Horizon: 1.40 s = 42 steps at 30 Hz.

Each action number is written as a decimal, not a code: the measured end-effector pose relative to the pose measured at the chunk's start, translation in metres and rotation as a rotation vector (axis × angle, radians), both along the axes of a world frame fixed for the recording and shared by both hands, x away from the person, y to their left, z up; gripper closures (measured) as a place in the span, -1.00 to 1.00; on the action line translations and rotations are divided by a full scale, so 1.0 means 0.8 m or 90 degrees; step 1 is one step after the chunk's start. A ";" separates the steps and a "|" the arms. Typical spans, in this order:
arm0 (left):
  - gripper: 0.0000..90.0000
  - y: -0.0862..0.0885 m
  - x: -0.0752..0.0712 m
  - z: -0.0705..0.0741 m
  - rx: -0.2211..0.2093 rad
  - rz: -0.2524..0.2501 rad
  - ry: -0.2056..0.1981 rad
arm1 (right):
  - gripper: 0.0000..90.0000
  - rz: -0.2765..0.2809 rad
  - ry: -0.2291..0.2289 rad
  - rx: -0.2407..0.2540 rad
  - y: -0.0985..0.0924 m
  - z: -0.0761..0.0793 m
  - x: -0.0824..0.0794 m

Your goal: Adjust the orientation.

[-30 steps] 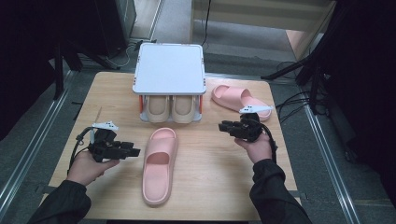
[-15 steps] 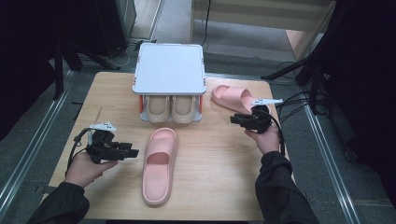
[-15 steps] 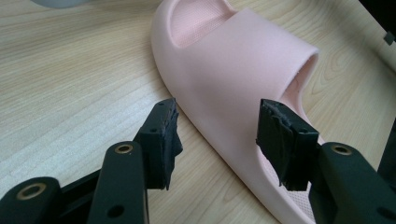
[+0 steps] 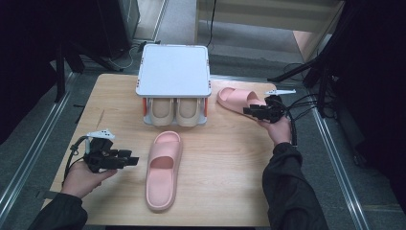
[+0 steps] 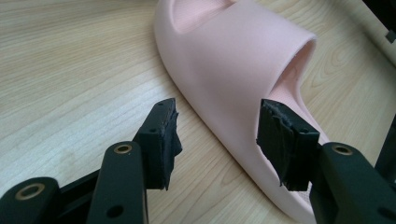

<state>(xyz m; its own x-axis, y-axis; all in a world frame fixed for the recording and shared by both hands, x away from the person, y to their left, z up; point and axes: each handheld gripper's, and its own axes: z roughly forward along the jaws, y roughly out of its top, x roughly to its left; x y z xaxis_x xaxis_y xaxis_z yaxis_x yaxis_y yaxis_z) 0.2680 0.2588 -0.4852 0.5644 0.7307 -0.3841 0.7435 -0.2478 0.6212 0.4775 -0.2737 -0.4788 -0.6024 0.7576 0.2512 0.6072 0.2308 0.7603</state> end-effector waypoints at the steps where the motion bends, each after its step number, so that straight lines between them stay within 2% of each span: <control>1: 0.05 0.000 0.000 0.000 0.000 0.000 0.000 | 0.15 0.000 0.002 0.000 -0.003 -0.002 0.004; 5: 0.05 0.000 0.001 -0.002 0.000 -0.003 0.002 | 0.10 -0.006 0.008 -0.018 -0.007 -0.011 0.017; 11: 0.04 -0.004 0.003 -0.004 0.002 -0.010 0.005 | 0.10 -0.020 0.004 -0.068 0.000 -0.030 0.033; 13: 0.04 -0.005 0.003 -0.005 0.002 -0.011 0.007 | 0.10 -0.018 0.010 -0.073 0.002 -0.037 0.037; 17: 0.04 -0.006 0.005 -0.006 0.001 -0.014 0.008 | 0.16 -0.024 0.015 -0.061 0.009 -0.038 0.044; 21: 0.04 -0.006 0.005 -0.007 0.002 -0.014 0.009 | 0.38 -0.041 0.001 -0.087 0.018 -0.040 0.044; 25: 0.04 -0.004 0.005 -0.008 0.005 -0.005 0.013 | 0.60 -0.032 0.009 -0.077 0.017 -0.040 0.044; 28: 0.04 -0.001 0.006 -0.007 0.002 -0.001 0.011 | 0.74 -0.030 0.007 -0.089 0.022 -0.037 0.041; 31: 0.03 -0.001 0.005 -0.006 0.000 -0.001 0.010 | 0.90 -0.039 -0.007 -0.098 0.026 -0.030 0.037; 32: 0.03 -0.001 0.005 -0.006 0.000 -0.001 0.010 | 0.92 -0.047 -0.009 -0.093 0.026 -0.027 0.035; 35: 0.03 -0.001 0.006 -0.007 0.000 -0.002 0.010 | 0.93 -0.079 0.018 -0.052 0.020 -0.019 0.034; 37: 0.02 -0.001 0.007 -0.007 -0.002 -0.001 0.012 | 0.93 -0.088 0.024 -0.032 0.014 -0.015 0.031; 40: 0.02 -0.002 0.009 -0.007 -0.004 0.000 0.010 | 0.93 -0.095 0.033 -0.018 0.010 -0.008 0.025; 42: 0.02 -0.003 0.011 -0.006 -0.004 -0.003 0.006 | 0.93 -0.095 0.031 -0.022 0.010 -0.001 0.018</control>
<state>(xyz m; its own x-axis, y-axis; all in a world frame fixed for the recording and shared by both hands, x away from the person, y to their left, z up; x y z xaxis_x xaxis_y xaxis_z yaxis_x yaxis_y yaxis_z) 0.2770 0.2567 -0.4900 0.5650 0.7249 -0.3940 0.7476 -0.2476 0.6163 0.4923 -0.2660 -0.4797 -0.4702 0.8466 0.2493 0.6727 0.1609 0.7223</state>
